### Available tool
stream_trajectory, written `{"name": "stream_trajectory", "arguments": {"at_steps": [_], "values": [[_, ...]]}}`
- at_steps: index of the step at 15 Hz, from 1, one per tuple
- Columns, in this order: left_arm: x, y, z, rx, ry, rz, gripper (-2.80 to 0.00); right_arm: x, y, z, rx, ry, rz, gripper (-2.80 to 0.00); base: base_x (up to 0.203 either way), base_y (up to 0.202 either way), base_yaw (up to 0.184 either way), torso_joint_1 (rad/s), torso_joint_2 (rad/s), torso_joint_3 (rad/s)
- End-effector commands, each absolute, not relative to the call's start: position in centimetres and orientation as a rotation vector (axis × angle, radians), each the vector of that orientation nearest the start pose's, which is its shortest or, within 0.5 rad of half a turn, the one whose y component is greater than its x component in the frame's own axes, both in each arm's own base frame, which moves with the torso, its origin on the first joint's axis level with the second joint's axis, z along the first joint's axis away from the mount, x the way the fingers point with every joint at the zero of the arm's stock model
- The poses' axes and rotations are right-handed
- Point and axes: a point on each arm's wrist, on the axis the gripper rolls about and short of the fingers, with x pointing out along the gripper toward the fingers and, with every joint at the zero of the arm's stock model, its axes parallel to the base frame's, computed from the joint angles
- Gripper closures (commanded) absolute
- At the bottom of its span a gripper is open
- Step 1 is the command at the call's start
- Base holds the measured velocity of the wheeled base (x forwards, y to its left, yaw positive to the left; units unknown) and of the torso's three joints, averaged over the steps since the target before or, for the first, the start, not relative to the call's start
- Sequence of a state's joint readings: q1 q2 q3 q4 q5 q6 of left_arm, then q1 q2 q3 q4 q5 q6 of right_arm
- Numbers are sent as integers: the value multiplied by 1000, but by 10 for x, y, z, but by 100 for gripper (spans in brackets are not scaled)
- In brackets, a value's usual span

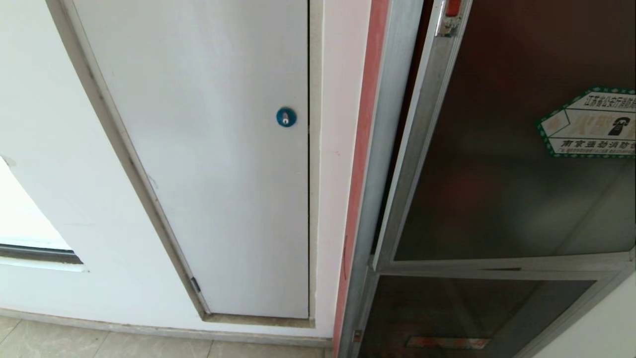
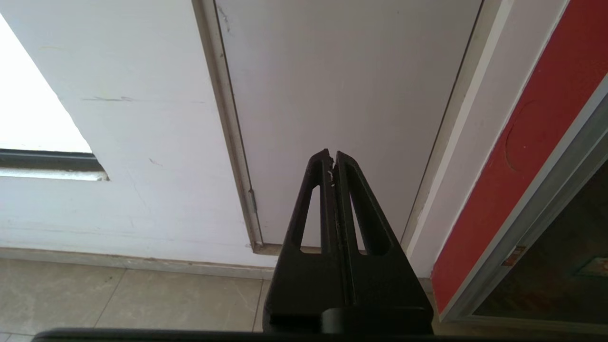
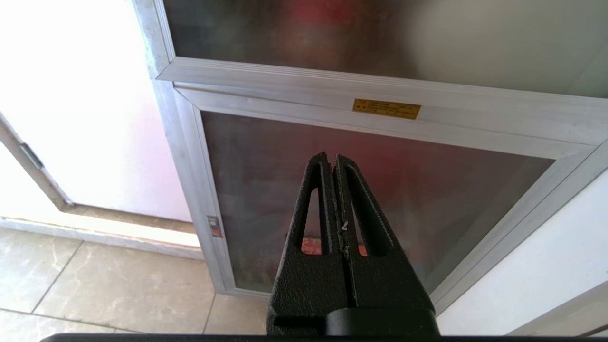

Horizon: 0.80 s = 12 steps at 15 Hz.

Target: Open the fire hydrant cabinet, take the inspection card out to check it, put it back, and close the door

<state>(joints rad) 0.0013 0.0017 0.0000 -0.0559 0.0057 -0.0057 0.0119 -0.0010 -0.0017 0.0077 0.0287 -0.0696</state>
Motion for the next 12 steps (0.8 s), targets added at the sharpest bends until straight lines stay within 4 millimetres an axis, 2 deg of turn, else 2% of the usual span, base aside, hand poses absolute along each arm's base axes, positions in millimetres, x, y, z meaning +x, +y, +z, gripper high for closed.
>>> {"name": "stream_trajectory", "arguments": {"at_steps": [1, 7, 9, 12], "values": [[-21, 0, 76, -6, -34, 8, 0, -23, 0, 75, -70, 6, 42, 0, 0, 0, 0, 0, 0, 0], [-22, 0, 77, 6, -41, 8, 0, -23, 0, 75, -68, 5, 42, 0, 0, 0, 0, 0, 0, 0], [-26, 0, 92, 8, -79, -14, 0, -23, 0, 75, -68, 3, 42, 0, 0, 0, 0, 0, 0, 0], [-22, -2, 113, 1, -47, -65, 0, -23, 0, 75, -57, 3, 42, 0, 0, 0, 0, 0, 0, 0]]}}
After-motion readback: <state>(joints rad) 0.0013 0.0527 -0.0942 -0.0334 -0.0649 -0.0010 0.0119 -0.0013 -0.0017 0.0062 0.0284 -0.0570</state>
